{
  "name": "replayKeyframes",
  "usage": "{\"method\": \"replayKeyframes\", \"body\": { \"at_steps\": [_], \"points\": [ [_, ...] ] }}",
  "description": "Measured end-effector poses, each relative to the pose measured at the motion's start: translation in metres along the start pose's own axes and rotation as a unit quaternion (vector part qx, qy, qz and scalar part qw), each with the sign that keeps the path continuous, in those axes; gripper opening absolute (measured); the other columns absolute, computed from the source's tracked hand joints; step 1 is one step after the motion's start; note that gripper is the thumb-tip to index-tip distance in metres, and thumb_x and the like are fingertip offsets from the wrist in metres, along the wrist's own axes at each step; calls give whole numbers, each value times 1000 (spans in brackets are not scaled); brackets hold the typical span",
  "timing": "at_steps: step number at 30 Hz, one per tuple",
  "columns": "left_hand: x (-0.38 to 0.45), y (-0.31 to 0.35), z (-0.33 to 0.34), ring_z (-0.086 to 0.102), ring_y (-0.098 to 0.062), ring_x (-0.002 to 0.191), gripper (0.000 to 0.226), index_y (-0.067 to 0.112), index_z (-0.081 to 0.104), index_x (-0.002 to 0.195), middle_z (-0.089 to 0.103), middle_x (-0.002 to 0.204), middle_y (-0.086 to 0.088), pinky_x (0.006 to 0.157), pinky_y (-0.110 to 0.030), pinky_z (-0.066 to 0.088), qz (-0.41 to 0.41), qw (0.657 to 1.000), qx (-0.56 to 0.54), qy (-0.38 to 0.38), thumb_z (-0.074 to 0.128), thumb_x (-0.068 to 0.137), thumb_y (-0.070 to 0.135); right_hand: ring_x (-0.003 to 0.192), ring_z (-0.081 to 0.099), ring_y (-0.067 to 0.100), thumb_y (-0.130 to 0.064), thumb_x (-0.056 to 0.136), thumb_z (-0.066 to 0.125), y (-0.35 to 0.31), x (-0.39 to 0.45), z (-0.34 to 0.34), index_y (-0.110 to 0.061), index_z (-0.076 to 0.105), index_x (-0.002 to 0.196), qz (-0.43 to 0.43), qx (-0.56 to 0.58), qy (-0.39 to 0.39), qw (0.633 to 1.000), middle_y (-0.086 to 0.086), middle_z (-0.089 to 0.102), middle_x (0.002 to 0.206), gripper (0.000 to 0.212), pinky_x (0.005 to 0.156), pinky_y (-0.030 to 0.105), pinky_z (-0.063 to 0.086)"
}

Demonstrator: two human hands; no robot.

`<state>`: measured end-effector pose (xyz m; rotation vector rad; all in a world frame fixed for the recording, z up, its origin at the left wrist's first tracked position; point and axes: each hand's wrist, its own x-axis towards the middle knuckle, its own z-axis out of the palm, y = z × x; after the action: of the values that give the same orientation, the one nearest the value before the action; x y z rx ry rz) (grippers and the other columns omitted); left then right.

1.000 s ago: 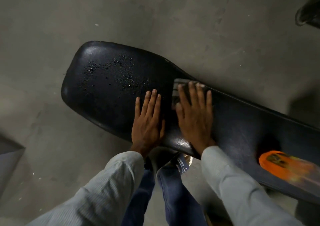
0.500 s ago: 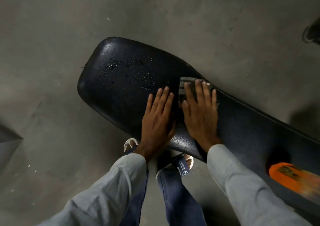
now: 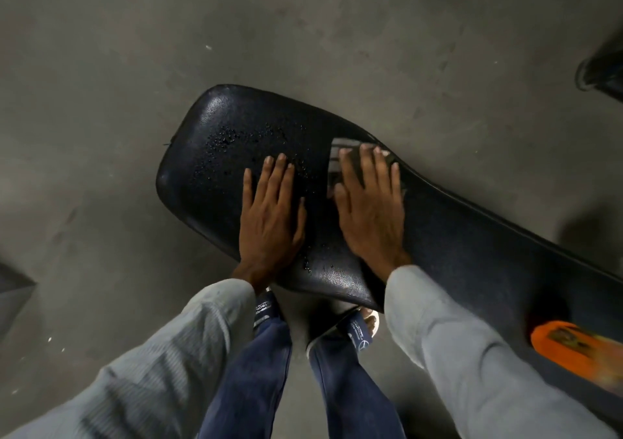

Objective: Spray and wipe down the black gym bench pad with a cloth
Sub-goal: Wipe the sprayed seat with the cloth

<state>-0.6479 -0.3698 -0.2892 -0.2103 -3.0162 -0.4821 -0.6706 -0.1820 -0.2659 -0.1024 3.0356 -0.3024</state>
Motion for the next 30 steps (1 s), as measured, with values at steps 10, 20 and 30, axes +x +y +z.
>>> {"method": "replayKeyframes", "body": {
  "at_steps": [10, 20, 30],
  "points": [
    [1, 2, -3, 23, -32, 165, 63, 4, 40, 163, 29, 175, -16, 134, -61, 14, -10, 1000, -1, 3, 40, 110, 38, 168, 8, 36, -44, 113, 27, -33, -51, 4, -24, 16, 173, 64, -26, -34, 997, 14, 12, 180, 64, 135, 59, 9],
    [-2, -28, -22, 29, -33, 163, 59, 5, 46, 159, 36, 172, -15, 133, -60, 16, -62, 994, -26, 82, 49, 107, 32, 167, 15, 36, -43, 115, 28, -24, 13, -3, -25, 25, 171, 93, 3, 21, 995, 14, 21, 179, 59, 134, 60, 14],
    [-4, -51, -12, 25, -33, 164, 61, 4, 43, 161, 31, 174, -17, 133, -61, 15, -77, 995, 11, 70, 45, 107, 33, 166, 19, 38, -43, 114, 31, -83, 44, 11, -25, 29, 170, -88, -6, 6, 996, 15, 25, 178, 59, 134, 61, 14]
  ]
}}
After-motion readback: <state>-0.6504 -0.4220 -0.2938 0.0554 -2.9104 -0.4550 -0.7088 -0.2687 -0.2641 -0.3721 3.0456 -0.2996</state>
